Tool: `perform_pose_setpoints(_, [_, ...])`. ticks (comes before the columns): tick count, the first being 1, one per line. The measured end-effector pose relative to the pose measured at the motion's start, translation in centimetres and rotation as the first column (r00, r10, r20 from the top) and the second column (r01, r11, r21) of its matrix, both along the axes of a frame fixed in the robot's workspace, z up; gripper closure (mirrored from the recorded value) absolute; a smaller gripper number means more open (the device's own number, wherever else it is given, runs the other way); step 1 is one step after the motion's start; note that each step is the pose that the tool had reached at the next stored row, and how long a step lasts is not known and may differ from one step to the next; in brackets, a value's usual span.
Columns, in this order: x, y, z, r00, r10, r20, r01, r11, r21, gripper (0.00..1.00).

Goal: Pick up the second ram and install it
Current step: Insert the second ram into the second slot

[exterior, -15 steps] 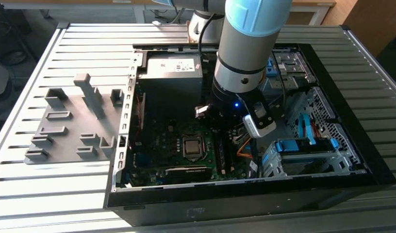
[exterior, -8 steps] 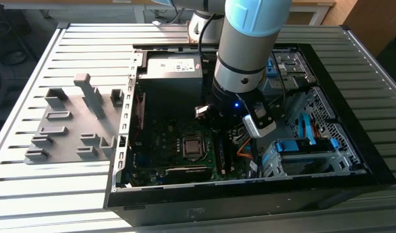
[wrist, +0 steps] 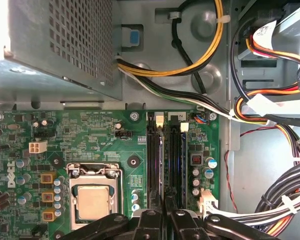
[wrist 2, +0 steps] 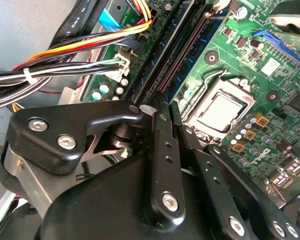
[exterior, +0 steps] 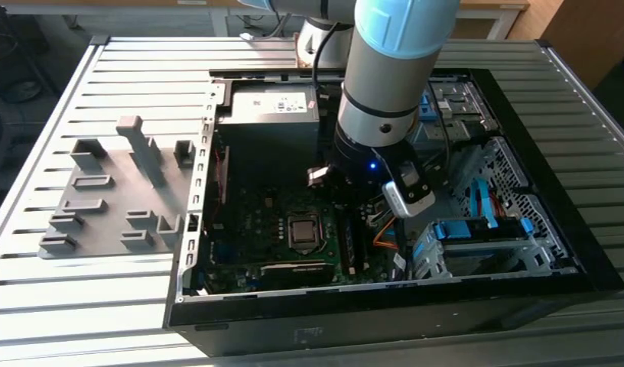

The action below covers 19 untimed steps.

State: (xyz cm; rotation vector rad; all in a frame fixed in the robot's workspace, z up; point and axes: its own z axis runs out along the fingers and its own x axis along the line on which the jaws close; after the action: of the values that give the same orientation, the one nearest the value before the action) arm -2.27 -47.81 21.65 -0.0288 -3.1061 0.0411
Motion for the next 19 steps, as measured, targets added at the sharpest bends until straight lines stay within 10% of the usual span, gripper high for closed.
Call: perform_pose_setpoints(19, [-0.11,0.0,-0.1,1.0,0.001,-0.0001,-0.001,1.0,0.0001,0.86])
